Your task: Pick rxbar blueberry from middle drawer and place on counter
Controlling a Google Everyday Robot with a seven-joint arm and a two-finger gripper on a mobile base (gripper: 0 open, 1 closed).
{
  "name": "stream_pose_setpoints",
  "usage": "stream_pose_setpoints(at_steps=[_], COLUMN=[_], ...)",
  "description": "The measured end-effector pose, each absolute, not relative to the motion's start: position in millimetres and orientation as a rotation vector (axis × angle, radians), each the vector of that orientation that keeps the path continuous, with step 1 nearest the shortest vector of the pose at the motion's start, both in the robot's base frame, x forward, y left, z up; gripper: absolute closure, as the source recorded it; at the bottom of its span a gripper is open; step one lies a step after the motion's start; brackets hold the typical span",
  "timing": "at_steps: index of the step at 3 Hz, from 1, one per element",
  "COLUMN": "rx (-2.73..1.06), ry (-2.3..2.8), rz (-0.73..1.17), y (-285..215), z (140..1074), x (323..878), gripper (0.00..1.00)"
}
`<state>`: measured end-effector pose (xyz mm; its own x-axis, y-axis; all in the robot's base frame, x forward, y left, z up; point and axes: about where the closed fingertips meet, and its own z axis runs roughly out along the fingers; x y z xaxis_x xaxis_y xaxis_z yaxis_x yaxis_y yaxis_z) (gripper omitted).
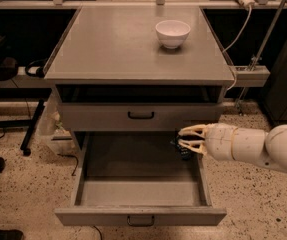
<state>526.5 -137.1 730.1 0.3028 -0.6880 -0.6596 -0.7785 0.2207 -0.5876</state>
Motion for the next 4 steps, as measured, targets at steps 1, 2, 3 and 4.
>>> stream_pose_setpoints(at_steps=[1, 2, 3, 4], rx=[-1.443, -1.406, -1.398, -1.419], ry=[1.261, 1.129, 1.052, 1.043], rz=[0.187, 0.244, 0.262, 0.257], y=[-106.0, -61.6, -13.4, 25.3], z=[802.1, 881.1, 939.8, 974.1], x=[531.3, 551.6, 583.8, 621.8], gripper=[1.00, 1.00, 1.00, 1.00])
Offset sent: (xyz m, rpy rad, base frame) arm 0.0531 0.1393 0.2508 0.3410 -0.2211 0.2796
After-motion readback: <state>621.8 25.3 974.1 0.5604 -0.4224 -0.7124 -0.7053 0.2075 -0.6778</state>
